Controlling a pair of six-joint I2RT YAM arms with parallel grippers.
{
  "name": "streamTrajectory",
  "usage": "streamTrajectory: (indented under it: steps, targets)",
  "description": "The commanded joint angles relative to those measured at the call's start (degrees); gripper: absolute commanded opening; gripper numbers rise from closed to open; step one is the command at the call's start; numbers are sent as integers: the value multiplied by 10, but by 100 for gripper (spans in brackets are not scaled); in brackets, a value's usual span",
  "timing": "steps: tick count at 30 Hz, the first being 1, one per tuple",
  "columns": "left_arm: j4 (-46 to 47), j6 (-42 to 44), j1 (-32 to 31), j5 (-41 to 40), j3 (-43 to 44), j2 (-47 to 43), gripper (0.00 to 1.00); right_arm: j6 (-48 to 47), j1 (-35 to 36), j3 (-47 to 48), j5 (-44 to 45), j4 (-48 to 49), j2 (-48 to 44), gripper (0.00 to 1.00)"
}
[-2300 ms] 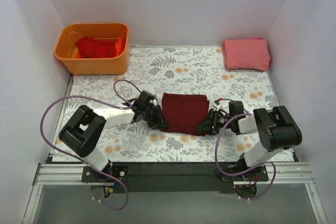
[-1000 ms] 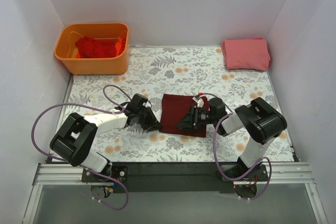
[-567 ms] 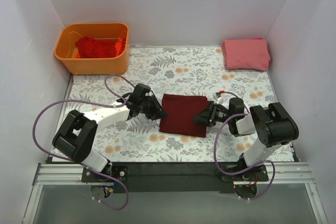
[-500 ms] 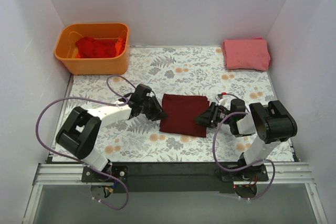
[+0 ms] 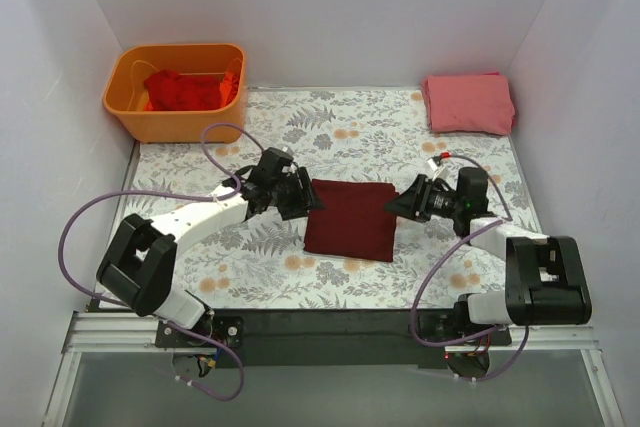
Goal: Fold and stack the t-shirts
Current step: Fold the tshirt
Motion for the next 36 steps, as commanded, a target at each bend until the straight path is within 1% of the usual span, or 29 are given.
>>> streamTrajectory:
  steps: [1,2,3,4,5,6,7,8,9,10,11,12,13,16,18,19,22,26,30,36]
  targets:
    - [-51,95,-59,-69,56,-31,51,-191,-14,85,115,-346,-60,57]
    - [-60,110,-74,-88,70,-26,55,-250,-13,123,149,-401,-71,58]
    - [-79,124,-89,-102,81,-20,56,-266,-16,142,217,-482,-94,59]
    - [-91,137,-121,-117,93,-9,57,-275,-18,154,249,-508,-106,61]
    - [-103,160,-138,-159,123,11,57,-286,-21,175,279,-535,-118,66]
    - [-126,173,-154,-175,137,26,58,-287,-28,183,335,-558,-140,69]
    - [-137,183,-187,-190,155,40,58,-287,-32,188,361,-593,-152,72]
    - [-148,204,-201,-205,185,68,58,-285,-34,192,383,-604,-162,76]
    - [-163,212,-216,-227,201,82,58,-276,-34,192,416,-613,-182,84]
    - [-171,220,-244,-238,215,96,58,-273,-35,189,424,-624,-190,88]
    - [-175,230,-257,-244,227,110,58,-268,-52,187,430,-628,-197,91]
    - [-180,247,-268,-255,252,134,58,-261,-58,180,434,-632,-208,97]
    - [-183,255,-292,-259,263,150,58,-259,-61,176,433,-634,-212,98]
    - [-194,282,-332,-282,311,205,58,-256,-78,163,427,-645,-218,98]
    - [-208,296,-350,-299,346,248,58,-256,-92,157,427,-650,-222,98]
    - [-215,298,-366,-320,357,260,57,-253,-96,151,430,-653,-225,99]
    - [-222,307,-386,-343,386,300,55,-242,-109,138,450,-654,-238,98]
    - [-220,313,-402,-366,408,328,52,-236,-117,122,445,-648,-241,98]
    - [-206,324,-417,-375,426,346,51,-233,-120,106,420,-637,-230,98]
    - [-195,329,-441,-414,443,342,49,-232,-123,87,405,-621,-224,98]
